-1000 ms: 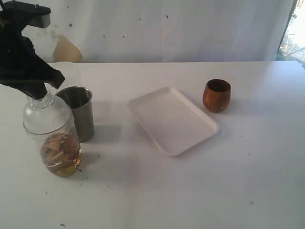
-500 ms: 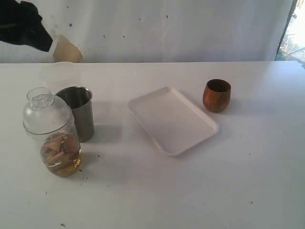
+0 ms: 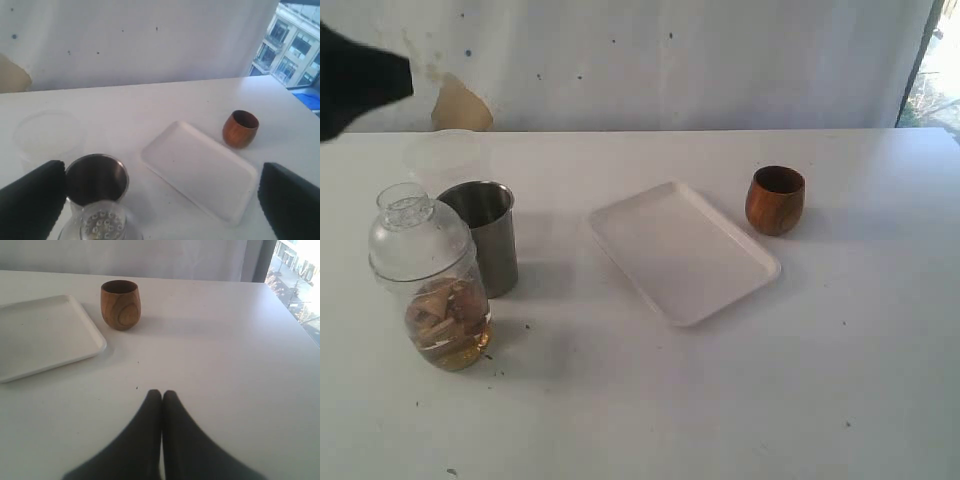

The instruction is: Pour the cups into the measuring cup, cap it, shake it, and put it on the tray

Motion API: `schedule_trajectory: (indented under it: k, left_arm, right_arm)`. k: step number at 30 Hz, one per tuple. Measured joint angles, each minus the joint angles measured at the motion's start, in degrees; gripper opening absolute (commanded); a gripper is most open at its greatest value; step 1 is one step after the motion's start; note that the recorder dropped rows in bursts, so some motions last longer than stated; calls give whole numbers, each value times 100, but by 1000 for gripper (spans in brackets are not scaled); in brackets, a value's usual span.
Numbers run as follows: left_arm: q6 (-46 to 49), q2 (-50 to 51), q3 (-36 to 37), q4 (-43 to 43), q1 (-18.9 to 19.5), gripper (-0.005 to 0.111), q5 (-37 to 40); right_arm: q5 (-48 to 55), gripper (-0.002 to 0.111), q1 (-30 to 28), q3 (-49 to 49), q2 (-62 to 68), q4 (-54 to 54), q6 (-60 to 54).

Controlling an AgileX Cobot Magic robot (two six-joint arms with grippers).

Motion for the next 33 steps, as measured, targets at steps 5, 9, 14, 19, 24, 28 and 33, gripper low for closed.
schedule_trajectory:
  k: [5,9,14,19,24,28,33]
  left_arm:
    - [75,-133,1218,-84,0,105,-1227]
    - [292,-56,1490,89,0,105,-1507]
    - [388,35,1512,401,0,106,-1729]
    - [398,35,1512,461,0,105,-1941]
    - [408,35,1512,427,0,105,-1829]
    - [398,35,1770,322,-24,105,-2034]
    - [215,35,2691,323,-324,105,-3017]
  right_arm:
    - [0,0,0,0,0,0,0]
    - [0,0,0,0,0,0,0]
    - [0,0,0,0,0,0,0]
    - [0,0,0,0,0,0,0]
    - [0,0,0,0,0,0,0]
    - [0,0,0,0,0,0,0]
    - [0,0,0,0,0,0,0]
